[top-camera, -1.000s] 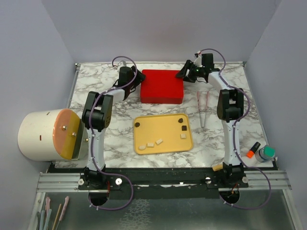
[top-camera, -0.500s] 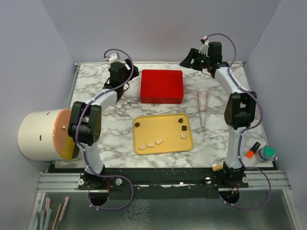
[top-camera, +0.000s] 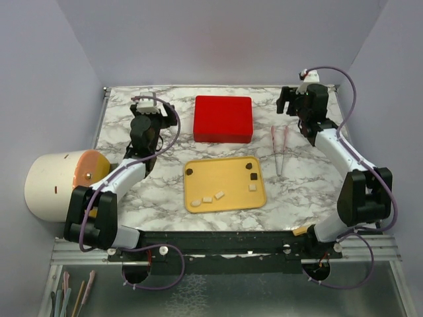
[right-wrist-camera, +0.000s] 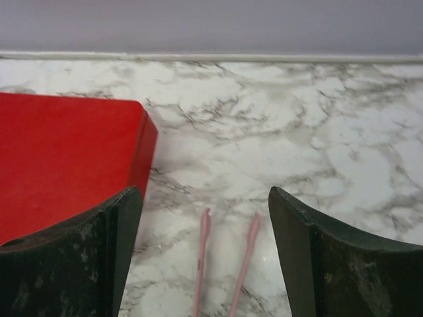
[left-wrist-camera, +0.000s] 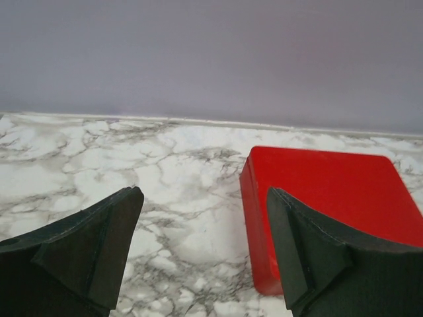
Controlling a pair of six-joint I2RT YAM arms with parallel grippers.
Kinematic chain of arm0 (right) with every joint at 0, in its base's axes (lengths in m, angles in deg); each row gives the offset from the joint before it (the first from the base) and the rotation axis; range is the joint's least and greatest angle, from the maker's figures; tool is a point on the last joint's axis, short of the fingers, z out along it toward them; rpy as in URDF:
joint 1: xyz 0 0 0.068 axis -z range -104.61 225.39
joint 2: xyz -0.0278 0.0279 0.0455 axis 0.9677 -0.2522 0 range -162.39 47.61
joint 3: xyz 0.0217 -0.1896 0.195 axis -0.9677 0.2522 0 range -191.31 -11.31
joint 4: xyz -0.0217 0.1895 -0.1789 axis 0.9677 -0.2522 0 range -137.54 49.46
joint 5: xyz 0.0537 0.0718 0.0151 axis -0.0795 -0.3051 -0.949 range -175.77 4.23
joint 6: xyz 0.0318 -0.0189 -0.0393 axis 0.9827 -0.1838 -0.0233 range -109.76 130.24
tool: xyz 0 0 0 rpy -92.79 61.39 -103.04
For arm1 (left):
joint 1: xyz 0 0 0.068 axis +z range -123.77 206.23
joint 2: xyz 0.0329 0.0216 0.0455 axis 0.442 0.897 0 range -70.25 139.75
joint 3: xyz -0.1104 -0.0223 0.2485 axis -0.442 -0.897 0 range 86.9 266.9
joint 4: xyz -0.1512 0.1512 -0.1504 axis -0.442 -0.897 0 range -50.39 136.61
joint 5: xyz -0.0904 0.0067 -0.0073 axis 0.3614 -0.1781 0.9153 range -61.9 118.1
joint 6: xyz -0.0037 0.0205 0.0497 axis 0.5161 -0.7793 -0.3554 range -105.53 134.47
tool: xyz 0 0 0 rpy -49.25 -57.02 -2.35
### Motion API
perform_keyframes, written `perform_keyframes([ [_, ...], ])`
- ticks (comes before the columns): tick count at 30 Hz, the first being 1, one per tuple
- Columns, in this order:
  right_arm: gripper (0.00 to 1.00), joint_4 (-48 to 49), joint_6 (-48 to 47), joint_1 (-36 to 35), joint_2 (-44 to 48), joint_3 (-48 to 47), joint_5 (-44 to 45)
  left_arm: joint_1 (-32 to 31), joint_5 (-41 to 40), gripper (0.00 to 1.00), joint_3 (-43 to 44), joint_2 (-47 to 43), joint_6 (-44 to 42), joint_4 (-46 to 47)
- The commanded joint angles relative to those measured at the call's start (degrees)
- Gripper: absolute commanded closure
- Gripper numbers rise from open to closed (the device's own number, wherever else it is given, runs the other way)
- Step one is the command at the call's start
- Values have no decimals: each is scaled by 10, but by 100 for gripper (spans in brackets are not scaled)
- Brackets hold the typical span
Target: Pack the chocolate
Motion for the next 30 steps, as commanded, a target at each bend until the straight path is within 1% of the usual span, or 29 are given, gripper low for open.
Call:
perform_keyframes([
  [1, 14, 50, -31, -2, 49, 90, 112, -3, -21, 15, -83, -44, -75, 63],
  [4, 13, 35, -9, -2, 46, 95, 128, -3, -25, 15, -116, -58, -83, 83],
  [7, 12, 29, 2, -3, 37, 101, 150, -3, -27, 15, -132, -60, -85, 101],
  [16, 10, 34, -14, -4, 27, 94, 168, -3, -24, 15, -136, -48, -81, 110],
  [25, 10, 33, -11, -4, 16, 91, 164, -4, -29, 15, -138, -50, -83, 111],
  [30, 13, 45, -10, -4, 18, 103, 157, -4, -32, 15, -138, -46, -82, 115],
])
